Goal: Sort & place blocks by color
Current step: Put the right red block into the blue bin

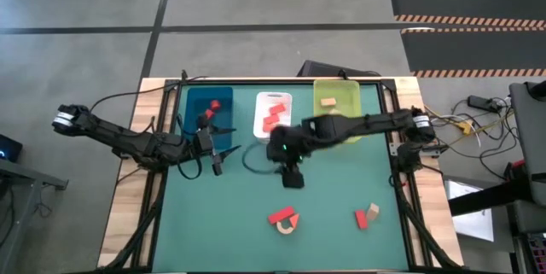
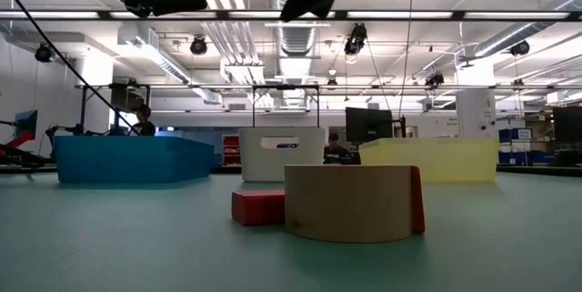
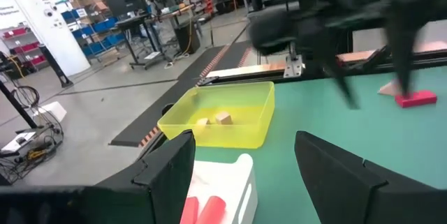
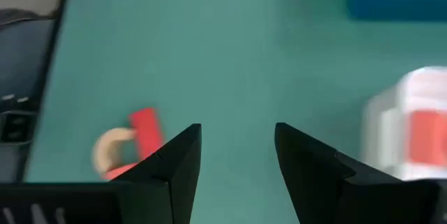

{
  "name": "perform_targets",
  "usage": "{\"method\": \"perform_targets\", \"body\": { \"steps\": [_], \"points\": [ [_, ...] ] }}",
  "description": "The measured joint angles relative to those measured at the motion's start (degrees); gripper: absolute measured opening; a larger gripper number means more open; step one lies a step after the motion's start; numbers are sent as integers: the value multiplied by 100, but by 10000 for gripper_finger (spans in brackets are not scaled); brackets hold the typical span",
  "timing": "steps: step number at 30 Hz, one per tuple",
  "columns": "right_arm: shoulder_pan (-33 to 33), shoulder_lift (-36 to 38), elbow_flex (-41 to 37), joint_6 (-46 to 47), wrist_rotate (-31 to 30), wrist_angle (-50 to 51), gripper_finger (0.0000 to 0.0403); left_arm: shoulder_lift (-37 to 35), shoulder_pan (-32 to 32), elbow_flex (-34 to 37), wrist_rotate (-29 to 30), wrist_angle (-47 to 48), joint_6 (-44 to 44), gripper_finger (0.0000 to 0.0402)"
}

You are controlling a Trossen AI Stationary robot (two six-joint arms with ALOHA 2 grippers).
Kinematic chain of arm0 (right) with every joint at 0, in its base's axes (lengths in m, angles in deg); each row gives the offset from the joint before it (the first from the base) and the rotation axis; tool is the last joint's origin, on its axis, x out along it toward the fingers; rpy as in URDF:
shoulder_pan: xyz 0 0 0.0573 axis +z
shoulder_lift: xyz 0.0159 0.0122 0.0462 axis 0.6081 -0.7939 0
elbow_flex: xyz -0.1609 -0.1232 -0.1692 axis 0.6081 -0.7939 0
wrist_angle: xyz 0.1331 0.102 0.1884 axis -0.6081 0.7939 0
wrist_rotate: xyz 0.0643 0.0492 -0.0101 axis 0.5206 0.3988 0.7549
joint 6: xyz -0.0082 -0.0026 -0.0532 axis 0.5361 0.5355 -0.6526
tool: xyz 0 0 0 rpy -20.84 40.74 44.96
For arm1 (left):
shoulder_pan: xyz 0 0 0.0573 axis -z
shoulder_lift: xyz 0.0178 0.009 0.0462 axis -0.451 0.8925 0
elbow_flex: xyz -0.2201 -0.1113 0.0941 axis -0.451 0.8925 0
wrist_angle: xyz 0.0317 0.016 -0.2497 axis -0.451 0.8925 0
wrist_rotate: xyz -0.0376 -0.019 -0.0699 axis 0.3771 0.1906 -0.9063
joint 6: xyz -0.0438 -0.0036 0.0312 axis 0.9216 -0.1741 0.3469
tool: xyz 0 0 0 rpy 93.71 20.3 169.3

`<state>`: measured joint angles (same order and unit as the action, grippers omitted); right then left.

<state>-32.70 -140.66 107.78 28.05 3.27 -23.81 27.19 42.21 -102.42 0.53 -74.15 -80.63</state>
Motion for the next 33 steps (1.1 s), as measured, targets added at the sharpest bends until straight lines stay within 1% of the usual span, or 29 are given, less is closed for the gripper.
{"method": "perform_targets", "body": {
  "steps": [5, 11, 14, 17, 19, 23, 28, 33],
  "points": [
    [532, 248, -628, 1048, -5, -105, 173, -11, 2, -4, -7, -3, 39, 231],
    [1141, 409, -1322, 2826, 7, -79, 173, -13, 2, -4, -13, -13, 139, 231],
    [1413, 438, -1641, 4022, 21, 154, 173, -22, 2, -4, -13, -15, 137, 231],
    [1673, 454, -1974, 5477, 71, 450, 173, -22, 1, -4, -15, -13, 137, 231],
    [1854, 469, -2235, 6329, 191, 565, 173, -22, 2, -4, -15, -13, 137, 231],
    [2277, 479, -2732, 7612, 572, 550, 173, -22, 0, -4, -17, -11, 135, 231],
    [2738, 479, -3272, 8790, 789, 542, 173, -22, -2, -4, -17, -11, 135, 231],
    [2965, 481, -3566, 9292, 907, 536, 173, -22, -2, -4, -17, -12, 91, 231]
  ]
}}
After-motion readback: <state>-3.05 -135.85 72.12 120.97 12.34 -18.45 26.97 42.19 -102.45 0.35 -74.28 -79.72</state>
